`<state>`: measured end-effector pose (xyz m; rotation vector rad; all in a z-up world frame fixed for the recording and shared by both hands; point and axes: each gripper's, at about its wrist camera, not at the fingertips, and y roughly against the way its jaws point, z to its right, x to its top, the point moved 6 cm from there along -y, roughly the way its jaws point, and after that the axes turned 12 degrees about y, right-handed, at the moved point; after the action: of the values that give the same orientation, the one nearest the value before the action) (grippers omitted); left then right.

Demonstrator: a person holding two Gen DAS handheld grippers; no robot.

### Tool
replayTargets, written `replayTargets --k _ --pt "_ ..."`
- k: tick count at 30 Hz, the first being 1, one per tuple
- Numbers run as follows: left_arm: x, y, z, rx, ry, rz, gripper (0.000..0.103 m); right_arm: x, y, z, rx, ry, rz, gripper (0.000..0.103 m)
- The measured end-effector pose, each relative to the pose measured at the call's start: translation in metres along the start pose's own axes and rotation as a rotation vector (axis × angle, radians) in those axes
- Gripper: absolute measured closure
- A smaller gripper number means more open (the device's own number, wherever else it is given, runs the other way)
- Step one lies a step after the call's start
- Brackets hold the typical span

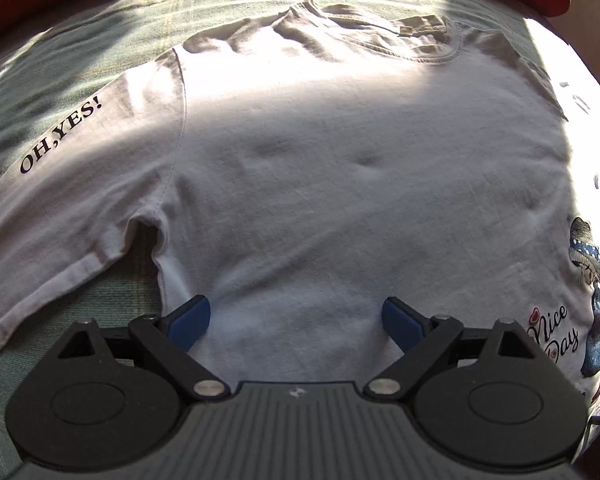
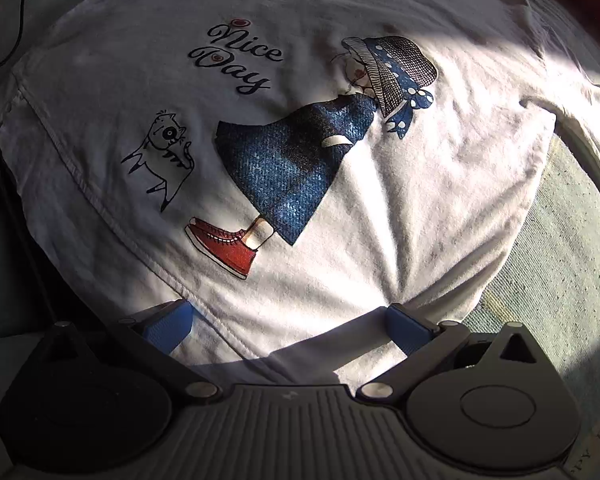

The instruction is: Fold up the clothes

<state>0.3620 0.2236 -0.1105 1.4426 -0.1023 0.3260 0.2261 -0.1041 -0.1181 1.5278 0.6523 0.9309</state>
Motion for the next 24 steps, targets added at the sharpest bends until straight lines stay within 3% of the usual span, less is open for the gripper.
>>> replayTargets --k 4,8,10,14,21,24 --pt "-0.008 0.004 -0.001 0.020 0.032 -0.018 0.010 -0.026 0.004 -0.024 -0.004 -0.002 0.001 0.000" --pt "-0.007 0.010 -0.001 0.012 0.071 -0.035 0.011 -0.028 0.000 -0.060 -0.002 -0.006 -0.007 0.000" --pt "-0.002 0.017 -0.002 -0.012 0.103 -0.024 0.011 -0.025 0.003 -0.059 0.014 -0.001 -0.027 0.000" --pt "0.027 0.035 -0.011 -0.023 0.122 0.076 0.010 -0.017 0.013 -0.054 0.043 0.002 -0.060 0.000" --pt "0.083 0.027 -0.047 -0.012 0.186 0.217 0.010 0.020 0.047 0.003 -0.089 -0.165 0.096 0.000" --pt "0.088 0.011 -0.069 -0.007 0.286 0.203 0.010 0.036 0.052 0.042 -0.116 -0.288 0.189 0.000"
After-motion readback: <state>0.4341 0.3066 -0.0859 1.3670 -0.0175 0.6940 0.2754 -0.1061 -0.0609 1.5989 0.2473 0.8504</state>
